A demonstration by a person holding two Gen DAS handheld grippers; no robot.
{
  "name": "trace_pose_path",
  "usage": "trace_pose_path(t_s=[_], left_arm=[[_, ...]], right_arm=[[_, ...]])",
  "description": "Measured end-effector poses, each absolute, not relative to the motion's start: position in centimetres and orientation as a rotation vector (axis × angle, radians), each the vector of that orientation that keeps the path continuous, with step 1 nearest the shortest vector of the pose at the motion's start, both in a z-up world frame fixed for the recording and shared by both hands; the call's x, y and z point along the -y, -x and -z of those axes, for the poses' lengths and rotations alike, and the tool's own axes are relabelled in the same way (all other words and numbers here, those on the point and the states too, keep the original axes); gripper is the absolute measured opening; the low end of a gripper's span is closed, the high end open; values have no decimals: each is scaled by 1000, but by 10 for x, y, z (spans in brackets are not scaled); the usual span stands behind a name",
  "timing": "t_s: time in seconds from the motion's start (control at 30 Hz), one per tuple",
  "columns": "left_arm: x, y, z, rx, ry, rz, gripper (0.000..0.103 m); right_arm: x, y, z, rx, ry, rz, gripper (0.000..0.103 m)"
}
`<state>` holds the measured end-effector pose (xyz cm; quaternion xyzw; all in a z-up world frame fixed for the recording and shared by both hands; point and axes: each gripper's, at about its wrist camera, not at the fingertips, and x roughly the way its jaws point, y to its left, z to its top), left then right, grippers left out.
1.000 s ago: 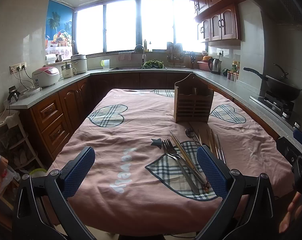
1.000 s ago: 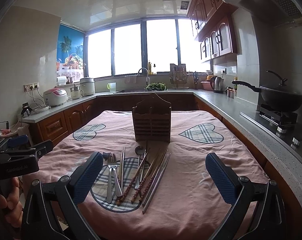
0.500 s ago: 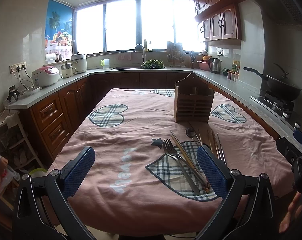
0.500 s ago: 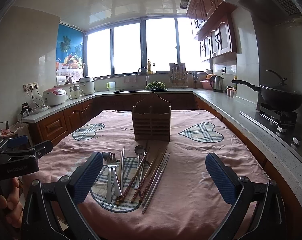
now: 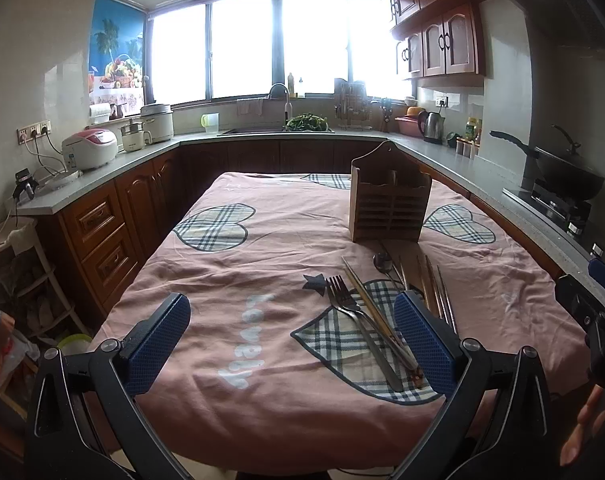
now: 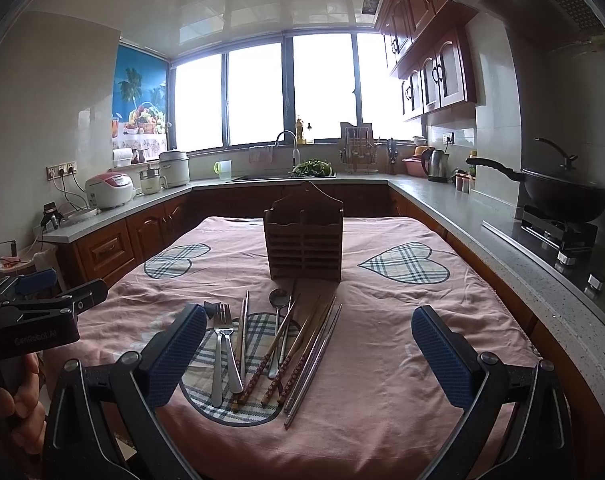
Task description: Organize utensils
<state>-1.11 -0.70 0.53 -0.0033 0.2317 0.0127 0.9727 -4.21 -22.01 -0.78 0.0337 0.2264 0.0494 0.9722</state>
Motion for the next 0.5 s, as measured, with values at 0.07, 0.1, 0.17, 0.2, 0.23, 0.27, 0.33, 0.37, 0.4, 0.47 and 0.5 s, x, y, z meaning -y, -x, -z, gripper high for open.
trace_pose_path(t_s=[0.07,0.1,0.17,0.2,0.23,0.27,0.33,0.37,0.4,0.47,0.5], left_arm=[[7,7,-3,-481,10,-20,103],[6,4,-2,-488,13,-17,103],[6,-2,1,-513,22,-6,103],[6,-6,2,-528,23,1,103],[6,-10,4,-546,25,11,103],[6,-15,6,-565,33,22,103],[4,-27,10,-606,55,44,103],[2,-33,11,-624,68,53,103],[1,-39,13,-637,76,56,103],[1,-51,16,-659,78,61,103],[1,-57,18,-668,77,65,103]], right_arm=[[220,40,8,-464,-70,-101,103],[221,38,9,-469,-73,-100,103],[223,34,10,-478,-79,-100,103],[224,32,11,-484,-85,-104,103],[225,29,12,-493,-92,-107,103],[227,25,13,-503,-101,-112,103],[230,17,15,-523,-118,-122,103],[231,12,16,-535,-126,-124,103],[233,8,17,-545,-135,-126,103],[236,-1,20,-563,-149,-128,103],[237,-5,22,-575,-152,-125,103]])
